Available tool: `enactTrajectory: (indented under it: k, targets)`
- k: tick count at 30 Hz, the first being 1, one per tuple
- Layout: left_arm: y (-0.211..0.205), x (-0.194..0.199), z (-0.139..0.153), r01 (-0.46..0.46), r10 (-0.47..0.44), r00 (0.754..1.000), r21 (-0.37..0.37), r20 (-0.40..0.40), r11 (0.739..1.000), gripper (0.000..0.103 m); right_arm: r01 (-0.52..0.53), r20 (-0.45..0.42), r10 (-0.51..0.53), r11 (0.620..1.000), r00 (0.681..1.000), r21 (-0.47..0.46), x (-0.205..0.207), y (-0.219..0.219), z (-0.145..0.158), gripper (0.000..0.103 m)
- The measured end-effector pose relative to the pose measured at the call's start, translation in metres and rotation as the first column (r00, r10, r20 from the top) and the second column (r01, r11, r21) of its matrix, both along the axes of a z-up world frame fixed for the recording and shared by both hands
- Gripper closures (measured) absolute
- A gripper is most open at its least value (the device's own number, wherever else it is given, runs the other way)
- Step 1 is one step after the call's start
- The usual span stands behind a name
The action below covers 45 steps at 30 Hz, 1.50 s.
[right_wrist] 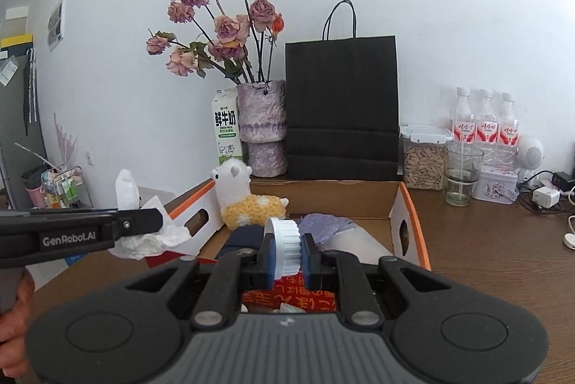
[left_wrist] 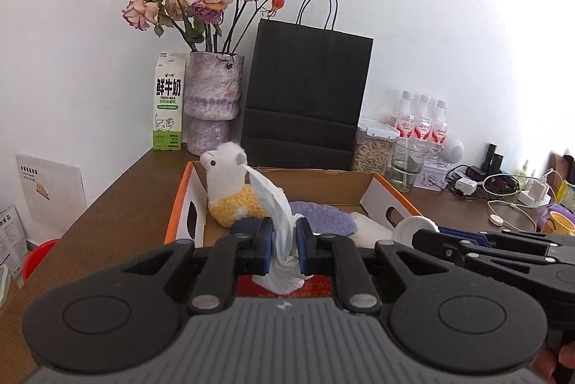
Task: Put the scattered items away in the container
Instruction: 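Carry the tissue into the box and open left tool while right tool carries the cap over the box, then release the cap into the box with right tool, then withdraw both tools to the table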
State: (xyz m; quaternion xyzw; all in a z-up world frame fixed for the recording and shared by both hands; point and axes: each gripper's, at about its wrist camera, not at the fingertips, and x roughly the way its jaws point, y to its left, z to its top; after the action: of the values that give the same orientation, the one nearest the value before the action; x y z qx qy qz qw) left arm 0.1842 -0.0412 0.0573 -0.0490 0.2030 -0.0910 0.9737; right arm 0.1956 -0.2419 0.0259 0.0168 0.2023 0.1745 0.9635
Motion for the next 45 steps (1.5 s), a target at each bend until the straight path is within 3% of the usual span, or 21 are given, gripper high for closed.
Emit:
enactTrajectory:
  k: [8,14,21,30,32,33,34,37,39,43,45]
  targets:
    - [-0.001,0.063,-0.016,-0.051,0.050,0.997,-0.004,-0.065,0.999,0.089,-0.016,-0.098,0.015,1.000,0.995,-0.006,0.066,0.013,-0.016,0.090]
    - [0.006,0.100,-0.050,-0.109,0.118,0.978,0.063,-0.169,0.992,0.089,-0.022,-0.171,0.021,1.000,0.985,-0.007,0.094,0.012,-0.036,0.090]
    - [0.006,0.098,-0.065,-0.087,0.101,0.973,0.077,-0.206,0.993,0.089,-0.031,-0.222,0.025,0.999,0.975,-0.025,0.106,0.016,-0.056,0.090]
    - [0.001,0.096,-0.066,-0.085,0.102,0.979,0.103,-0.177,0.991,0.087,-0.024,-0.198,0.014,0.998,0.980,-0.051,0.103,0.019,-0.057,0.090]
    - [0.000,0.095,-0.066,-0.092,0.110,0.980,0.110,-0.169,0.990,0.077,-0.021,-0.199,0.011,0.999,0.980,-0.049,0.103,0.019,-0.057,0.089]
    - [0.000,0.094,-0.065,-0.096,0.113,0.980,0.114,-0.161,0.989,0.060,-0.015,-0.200,0.005,0.999,0.980,-0.047,0.104,0.019,-0.057,0.088]
    - [-0.001,0.093,-0.064,-0.102,0.119,0.981,0.118,-0.152,0.988,0.039,-0.011,-0.202,0.000,0.999,0.979,-0.051,0.104,0.018,-0.056,0.084]
    - [-0.003,0.087,-0.059,-0.119,0.135,0.984,0.140,-0.112,0.983,0.014,-0.012,-0.197,0.001,0.999,0.980,-0.053,0.102,0.018,-0.053,0.041]
    - [-0.004,0.083,-0.056,-0.148,0.162,0.983,0.156,-0.081,0.977,0.003,-0.001,-0.171,-0.011,0.997,0.985,-0.073,0.099,0.019,-0.048,0.027]
    - [-0.001,0.079,-0.052,-0.172,0.180,0.983,0.149,-0.045,0.974,0.000,0.037,-0.130,-0.051,0.994,0.990,-0.104,0.096,0.018,-0.041,0.006]
    - [-0.001,0.079,-0.052,-0.172,0.181,0.983,0.145,-0.046,0.974,0.000,0.037,-0.121,-0.050,0.993,0.991,-0.110,0.094,0.019,-0.039,0.005]
